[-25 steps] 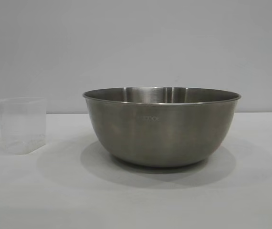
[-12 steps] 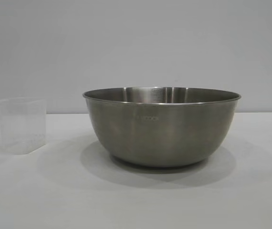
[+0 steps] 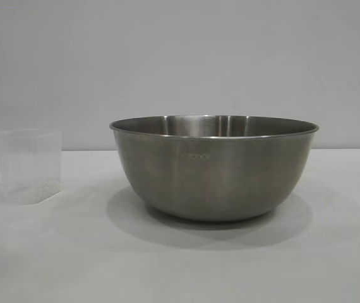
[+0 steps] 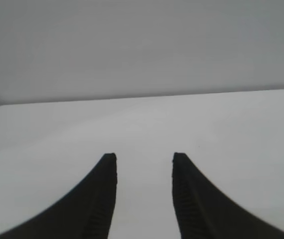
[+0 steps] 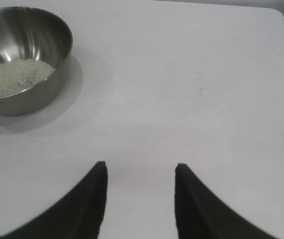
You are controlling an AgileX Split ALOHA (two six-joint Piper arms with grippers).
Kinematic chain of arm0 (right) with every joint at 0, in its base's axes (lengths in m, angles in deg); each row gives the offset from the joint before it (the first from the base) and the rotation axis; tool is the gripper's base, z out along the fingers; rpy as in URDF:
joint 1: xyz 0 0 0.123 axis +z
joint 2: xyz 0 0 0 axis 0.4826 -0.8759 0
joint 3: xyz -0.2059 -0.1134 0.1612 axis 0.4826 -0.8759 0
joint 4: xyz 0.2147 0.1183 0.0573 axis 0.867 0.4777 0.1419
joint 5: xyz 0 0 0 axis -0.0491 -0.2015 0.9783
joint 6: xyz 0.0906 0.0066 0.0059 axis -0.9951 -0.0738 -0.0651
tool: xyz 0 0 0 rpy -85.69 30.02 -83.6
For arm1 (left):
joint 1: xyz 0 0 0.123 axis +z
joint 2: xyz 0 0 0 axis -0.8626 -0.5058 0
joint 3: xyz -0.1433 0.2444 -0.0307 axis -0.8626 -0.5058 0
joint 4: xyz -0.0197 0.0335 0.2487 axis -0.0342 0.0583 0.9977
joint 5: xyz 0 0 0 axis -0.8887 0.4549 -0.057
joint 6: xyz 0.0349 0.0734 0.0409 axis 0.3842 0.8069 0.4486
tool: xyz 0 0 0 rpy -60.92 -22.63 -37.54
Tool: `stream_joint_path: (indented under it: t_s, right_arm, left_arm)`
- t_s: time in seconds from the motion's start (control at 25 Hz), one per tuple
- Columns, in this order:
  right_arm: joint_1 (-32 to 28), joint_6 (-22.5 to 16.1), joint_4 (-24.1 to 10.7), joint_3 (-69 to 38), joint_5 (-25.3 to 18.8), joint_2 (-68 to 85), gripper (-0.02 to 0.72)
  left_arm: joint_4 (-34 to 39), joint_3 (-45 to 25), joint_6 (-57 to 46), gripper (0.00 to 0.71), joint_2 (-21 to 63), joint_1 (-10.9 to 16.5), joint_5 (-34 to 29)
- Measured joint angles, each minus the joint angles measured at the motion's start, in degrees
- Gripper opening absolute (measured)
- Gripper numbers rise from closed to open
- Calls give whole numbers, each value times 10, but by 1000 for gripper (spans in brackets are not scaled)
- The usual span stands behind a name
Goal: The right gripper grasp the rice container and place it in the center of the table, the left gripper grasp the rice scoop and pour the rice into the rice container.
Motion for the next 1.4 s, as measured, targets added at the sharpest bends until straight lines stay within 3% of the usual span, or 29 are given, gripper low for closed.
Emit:
stream_joint_path:
  t_s: [0.48, 0.76, 1.04, 1.16, 1.4]
  right_arm:
    - [0, 0, 0, 0, 0, 0, 321]
    - [0, 0, 0, 0, 0, 0, 321]
    - [0, 0, 0, 0, 0, 0, 321]
    - [0, 0, 0, 0, 0, 0, 321]
    - [0, 0, 0, 0, 0, 0, 321]
  left_arm:
    - [-24, 0, -6, 217, 234, 0, -302]
    - [-141, 0, 126, 217, 383, 0, -494]
    - [-193, 0, 160, 217, 488, 0, -646]
    - [-194, -5, 164, 217, 535, 0, -695]
    - [-191, -57, 165, 217, 618, 0, -714]
